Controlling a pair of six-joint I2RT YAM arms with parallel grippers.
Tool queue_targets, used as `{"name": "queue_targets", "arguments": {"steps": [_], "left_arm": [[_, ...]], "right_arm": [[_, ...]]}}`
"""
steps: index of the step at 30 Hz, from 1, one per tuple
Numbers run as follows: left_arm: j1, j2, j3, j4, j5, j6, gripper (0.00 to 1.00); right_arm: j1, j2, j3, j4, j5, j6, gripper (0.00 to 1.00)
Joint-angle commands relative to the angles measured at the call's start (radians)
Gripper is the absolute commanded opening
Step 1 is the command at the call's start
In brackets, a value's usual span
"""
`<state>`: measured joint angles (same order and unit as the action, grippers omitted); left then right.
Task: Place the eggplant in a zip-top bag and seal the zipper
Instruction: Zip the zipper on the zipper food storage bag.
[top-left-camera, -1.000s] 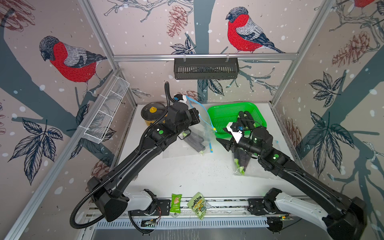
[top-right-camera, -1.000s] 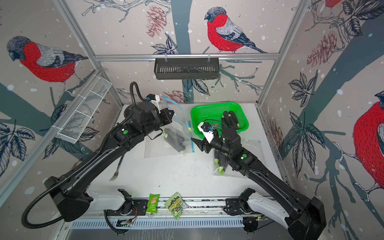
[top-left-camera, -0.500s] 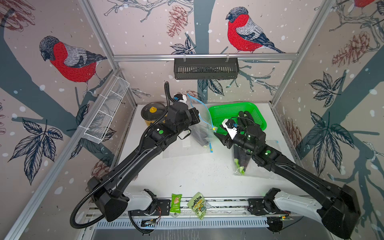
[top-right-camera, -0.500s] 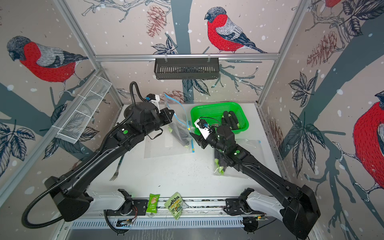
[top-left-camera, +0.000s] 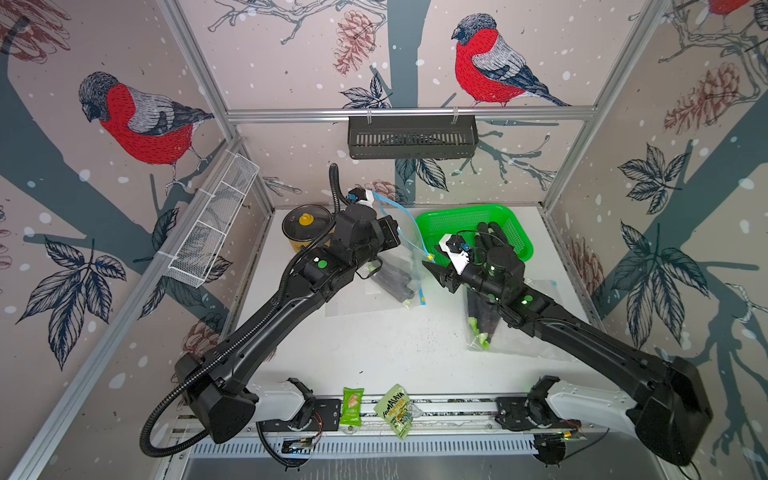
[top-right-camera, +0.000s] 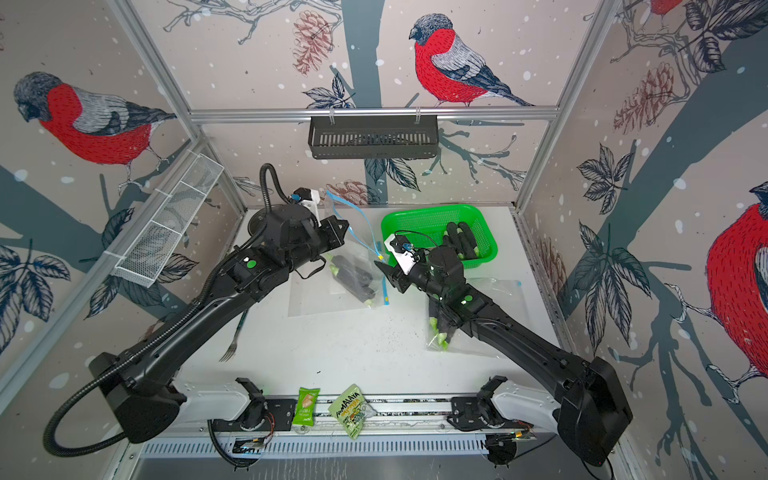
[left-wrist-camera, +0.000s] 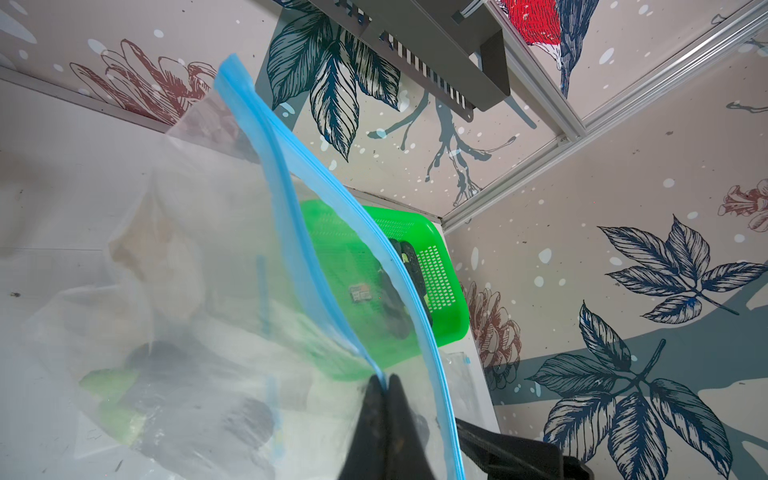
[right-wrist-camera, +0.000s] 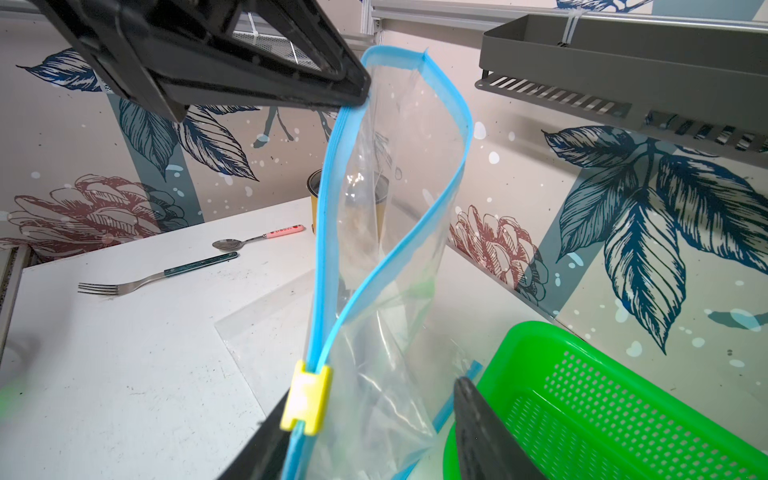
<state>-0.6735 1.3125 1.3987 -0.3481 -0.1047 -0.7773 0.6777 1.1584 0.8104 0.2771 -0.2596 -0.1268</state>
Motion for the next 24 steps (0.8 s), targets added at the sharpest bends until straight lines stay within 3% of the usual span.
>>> {"name": "queue_targets", "arguments": {"steps": [1,7,11,19,24], "left_arm": [[0.002,-0.007,0.002,0.040,0.003,-0.004,0.00],[0.002,-0.010,0.002,0.044,0.005,-0.002,0.00],[0.002,-0.010,0.000,0.043,0.007,-0.004,0.00],[0.002,-0.007,-0.002,0.049,0.014,-0.005,0.00],[0.002,-0.008,-0.001,0.054,0.016,-0.003,0.00]], "right_arm": [[-0.005,0.009,-0.002,0.053,-0.011,0.020,0.56],[-0.019,0.000,-0.026,0.091,-0.024,0.044,0.54],[-0.025,-0.011,-0.028,0.099,-0.039,0.047,0.45],[-0.029,-0.004,-0.027,0.118,-0.069,0.053,0.43],[-0.040,-0.013,-0.023,0.114,-0.103,0.068,0.23]]}}
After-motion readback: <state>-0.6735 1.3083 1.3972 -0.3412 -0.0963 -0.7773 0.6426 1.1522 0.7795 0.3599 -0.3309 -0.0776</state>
